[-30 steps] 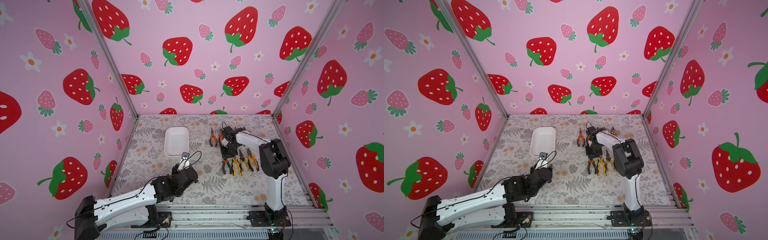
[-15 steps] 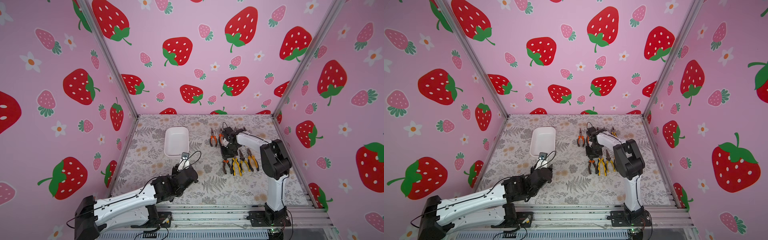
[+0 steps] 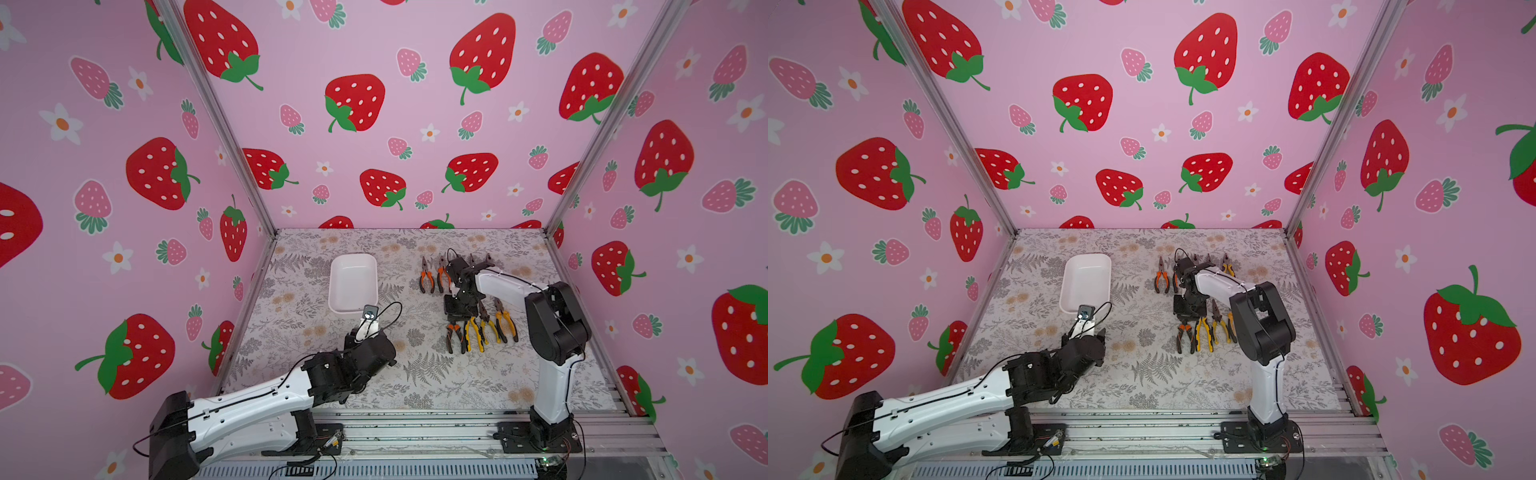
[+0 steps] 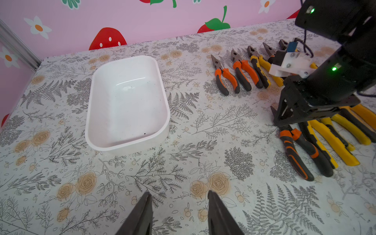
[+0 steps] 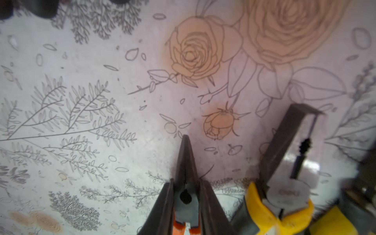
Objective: Take the pliers out of the storage box
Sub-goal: Place the pliers at the center of the board.
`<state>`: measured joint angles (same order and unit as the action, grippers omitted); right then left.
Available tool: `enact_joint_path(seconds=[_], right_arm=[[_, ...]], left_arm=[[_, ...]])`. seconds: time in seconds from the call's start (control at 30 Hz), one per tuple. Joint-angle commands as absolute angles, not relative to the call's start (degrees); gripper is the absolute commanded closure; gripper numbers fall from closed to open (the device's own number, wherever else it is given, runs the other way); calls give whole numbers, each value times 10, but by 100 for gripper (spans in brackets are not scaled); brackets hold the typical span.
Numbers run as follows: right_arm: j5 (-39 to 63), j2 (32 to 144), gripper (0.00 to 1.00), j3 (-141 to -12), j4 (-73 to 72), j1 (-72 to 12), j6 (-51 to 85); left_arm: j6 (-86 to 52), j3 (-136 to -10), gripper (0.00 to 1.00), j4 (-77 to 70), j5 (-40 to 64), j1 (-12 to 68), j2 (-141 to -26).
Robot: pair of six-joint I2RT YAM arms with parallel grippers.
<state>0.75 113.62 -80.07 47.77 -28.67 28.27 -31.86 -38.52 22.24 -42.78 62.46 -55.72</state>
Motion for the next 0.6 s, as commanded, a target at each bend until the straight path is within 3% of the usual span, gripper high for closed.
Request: enact_joint_path(seconds=[0.0,0.57], right_arm=[[-2,1121,75,-806,476,-291,307],[3,1150,75,-862,491,-294,306]], left_arm=[[-326,-376,54,222,-426,622,-548],[-316,-379,54,226,-432,622,-543]])
